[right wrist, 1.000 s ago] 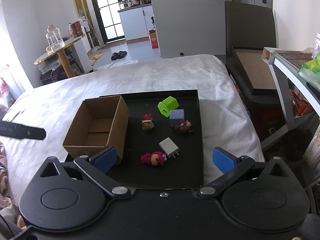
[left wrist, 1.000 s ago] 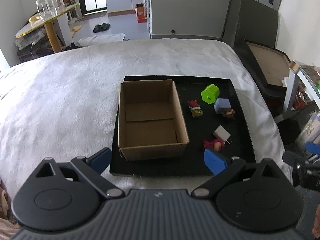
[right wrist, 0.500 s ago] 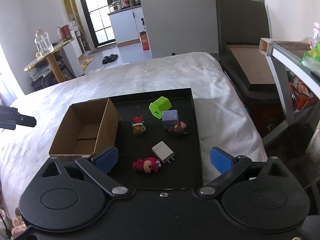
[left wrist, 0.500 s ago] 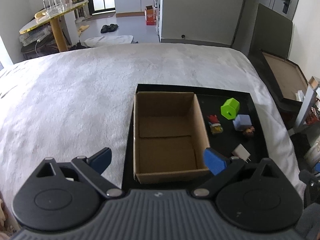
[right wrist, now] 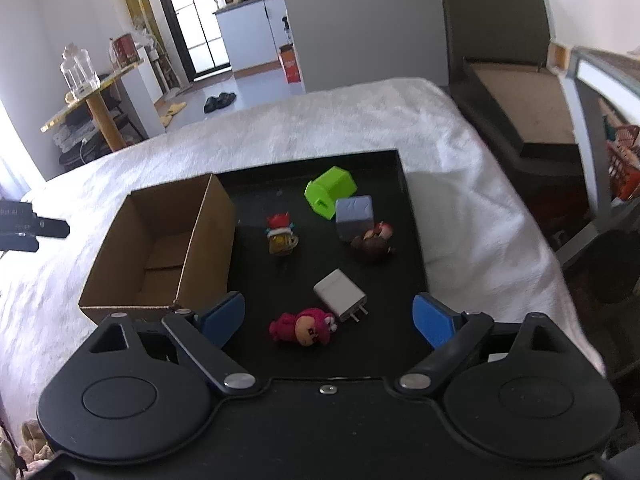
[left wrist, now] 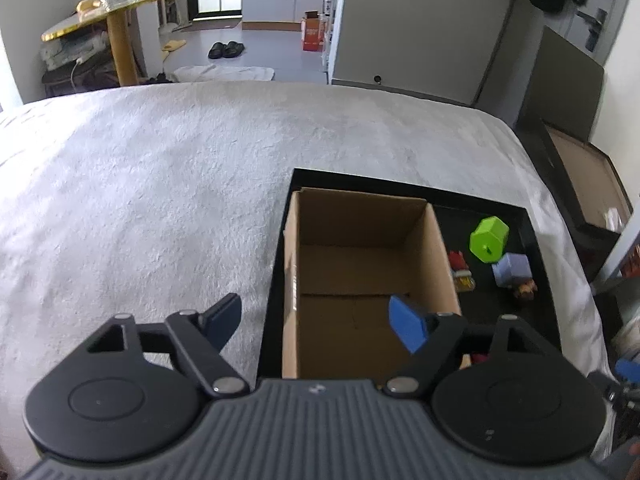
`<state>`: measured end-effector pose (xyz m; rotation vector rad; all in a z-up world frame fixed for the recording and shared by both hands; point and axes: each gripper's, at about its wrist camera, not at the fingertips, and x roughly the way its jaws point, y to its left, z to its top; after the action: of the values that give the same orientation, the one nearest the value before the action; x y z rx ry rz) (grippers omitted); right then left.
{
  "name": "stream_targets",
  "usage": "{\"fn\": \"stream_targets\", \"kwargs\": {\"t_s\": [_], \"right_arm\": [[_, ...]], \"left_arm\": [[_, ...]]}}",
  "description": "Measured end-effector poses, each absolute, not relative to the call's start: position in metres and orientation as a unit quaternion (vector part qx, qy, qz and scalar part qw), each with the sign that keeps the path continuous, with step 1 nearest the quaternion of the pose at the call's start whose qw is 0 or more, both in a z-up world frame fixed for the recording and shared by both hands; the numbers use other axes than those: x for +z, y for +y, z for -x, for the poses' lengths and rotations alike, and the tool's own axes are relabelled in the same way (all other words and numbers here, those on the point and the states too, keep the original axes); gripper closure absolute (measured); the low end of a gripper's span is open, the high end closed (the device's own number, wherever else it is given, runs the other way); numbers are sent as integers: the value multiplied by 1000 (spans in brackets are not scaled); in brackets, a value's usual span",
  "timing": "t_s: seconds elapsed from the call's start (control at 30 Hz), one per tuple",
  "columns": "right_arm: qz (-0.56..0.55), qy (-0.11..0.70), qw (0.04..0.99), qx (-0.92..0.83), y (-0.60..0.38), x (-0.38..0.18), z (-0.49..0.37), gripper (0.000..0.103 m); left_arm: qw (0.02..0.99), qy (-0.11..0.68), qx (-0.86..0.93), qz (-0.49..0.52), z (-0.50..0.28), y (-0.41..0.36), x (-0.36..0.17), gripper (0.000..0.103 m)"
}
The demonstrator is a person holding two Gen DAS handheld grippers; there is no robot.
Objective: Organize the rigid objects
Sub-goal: 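Lower left gripper onto the cardboard box wall while right gripper approaches the pink doll, then close left gripper on the box wall while right gripper grasps the pink doll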
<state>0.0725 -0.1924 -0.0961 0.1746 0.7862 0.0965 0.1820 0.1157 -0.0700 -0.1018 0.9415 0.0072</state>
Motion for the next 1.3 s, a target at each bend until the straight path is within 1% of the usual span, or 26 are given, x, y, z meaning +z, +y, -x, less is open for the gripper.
{"fn": "stream_targets", "kwargs": {"t_s": [0.2, 0.37, 0.5, 0.57, 0.73, 1.07, 1.13, 1.17, 1.2, 1.23, 1.27, 1.3], "right_arm": [[-82, 402, 910, 53, -178, -115, -86, 16], [-84, 421, 902, 51, -165, -134, -98, 16], [-87, 434, 895, 45, -155, -151, -107, 15], [-83, 439, 893, 42, -150, -158, -111, 15], [-76, 452, 888, 40, -140, -173, -122, 15], [-39, 476, 878, 15, -123, -209, -141, 14], [-34, 477, 878, 16, -122, -213, -143, 14], [-31, 479, 877, 17, -121, -215, -144, 15], [-28, 481, 876, 21, -120, -217, -145, 20], [-28, 485, 874, 24, -119, -218, -146, 27], [-21, 484, 875, 21, -117, -218, -145, 33], [-14, 479, 877, 21, -117, -216, -144, 36]], "left_arm": [[888, 453, 2, 83, -196, 131, -85, 27], [888, 451, 5, 91, -202, 139, -96, 28], [879, 467, -1, 98, -202, 147, -111, 29], [870, 480, -5, 115, -202, 152, -122, 35], [858, 496, -15, 131, -201, 152, -138, 41], [856, 505, -4, 115, -202, 143, -151, 42], [852, 509, -4, 124, -204, 146, -155, 42], [850, 511, 0, 132, -204, 148, -157, 42], [848, 512, 3, 138, -204, 150, -158, 43], [847, 513, 2, 141, -205, 150, -159, 47], [847, 512, 1, 144, -205, 150, -160, 53], [846, 512, -1, 148, -205, 150, -160, 56]]}}
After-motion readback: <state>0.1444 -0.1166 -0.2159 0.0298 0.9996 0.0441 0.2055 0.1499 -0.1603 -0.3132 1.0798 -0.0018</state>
